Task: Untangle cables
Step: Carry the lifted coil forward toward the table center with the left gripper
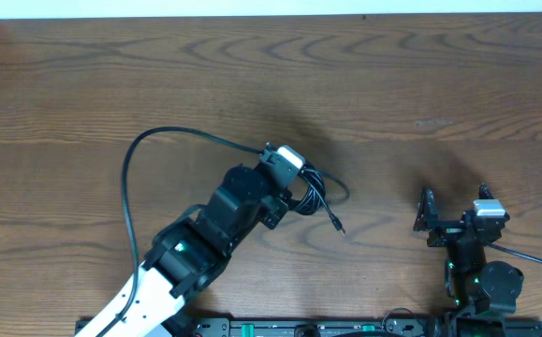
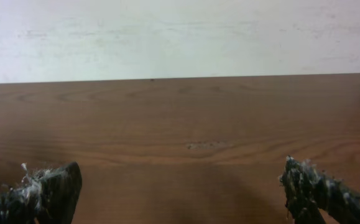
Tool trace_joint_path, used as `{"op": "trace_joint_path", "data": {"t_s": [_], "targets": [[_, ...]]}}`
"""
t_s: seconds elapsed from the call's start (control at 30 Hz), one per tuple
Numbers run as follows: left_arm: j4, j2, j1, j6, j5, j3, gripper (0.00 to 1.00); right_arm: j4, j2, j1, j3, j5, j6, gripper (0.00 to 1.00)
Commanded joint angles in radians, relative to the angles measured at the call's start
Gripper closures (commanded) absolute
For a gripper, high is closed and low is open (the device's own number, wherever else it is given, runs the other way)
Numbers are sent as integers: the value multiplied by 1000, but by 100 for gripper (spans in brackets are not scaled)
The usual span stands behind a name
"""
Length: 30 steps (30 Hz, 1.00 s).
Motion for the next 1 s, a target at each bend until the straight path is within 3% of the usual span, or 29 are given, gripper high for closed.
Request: {"op": "trace_joint_path", "data": {"t_s": [0.0,0.23,0.5,0.7,0.97], "targets": [[-2,-33,4,-31,60,3,93,-4,-3,6,-1,8,-12,1],[-6,-38,3,-140,75,3,93,-4,-3,6,-1,8,-12,1],[-10,-38,3,-176,221,3,93,4,-3,6,-1,2,-4,1],[-9,-38,3,-186,312,3,93,77,-3,6,-1,-83,127,1],[0,-38,3,-209,331,3,92,19,4,6,81,-220,138,1]]}}
